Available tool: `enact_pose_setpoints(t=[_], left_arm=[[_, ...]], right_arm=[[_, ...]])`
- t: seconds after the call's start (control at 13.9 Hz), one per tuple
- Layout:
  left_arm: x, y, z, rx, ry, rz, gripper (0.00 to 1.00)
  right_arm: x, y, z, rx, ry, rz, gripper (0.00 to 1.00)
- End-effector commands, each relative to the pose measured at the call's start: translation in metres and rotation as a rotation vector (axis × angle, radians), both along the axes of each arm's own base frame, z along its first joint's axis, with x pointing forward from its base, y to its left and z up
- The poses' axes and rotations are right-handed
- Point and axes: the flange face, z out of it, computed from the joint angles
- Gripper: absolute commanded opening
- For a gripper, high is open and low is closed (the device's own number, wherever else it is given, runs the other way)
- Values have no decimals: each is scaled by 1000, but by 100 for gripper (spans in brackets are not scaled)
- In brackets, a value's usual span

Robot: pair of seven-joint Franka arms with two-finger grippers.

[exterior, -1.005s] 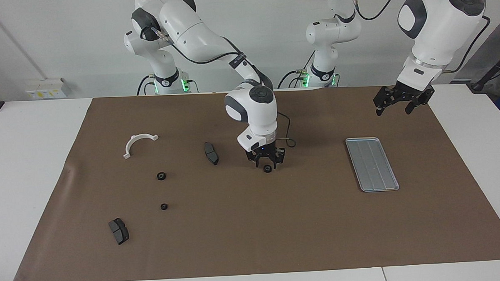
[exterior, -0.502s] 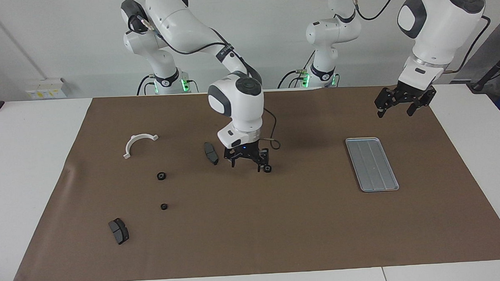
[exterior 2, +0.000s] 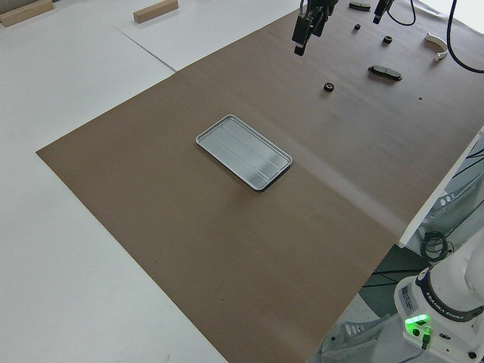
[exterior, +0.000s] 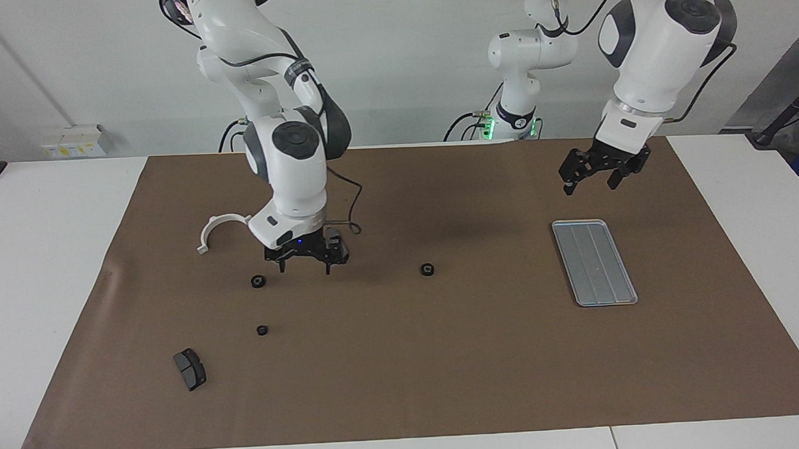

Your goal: Pick bearing gear from pile to tray

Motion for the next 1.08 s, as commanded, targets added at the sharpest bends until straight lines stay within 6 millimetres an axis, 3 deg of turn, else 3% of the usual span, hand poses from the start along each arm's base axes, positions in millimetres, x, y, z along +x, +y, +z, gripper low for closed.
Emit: enact_pose_setpoints(t=[0.0,0.14,0.29,0.5,0.79,1.0], left_arm=[[8,-34,-26,5,23,-30,100],[23,-76,-52,4,41,-57,100],[31,-99,-77,27,32,-38,100],[30,-119,-98,27,8,-35,100],[15,-140,-131,23,-54,14,100],[5,-140,-144,25,-54,8,100]], right_arm=[[-24,-13,-8,20,3,58,100],[-28,-21,-13,20,17,72,100],[-34,-21,-19,31,33,64,100],[-37,-21,-23,34,17,67,94],[-41,-28,-29,36,14,61,70],[-42,-28,-33,39,-1,61,63]])
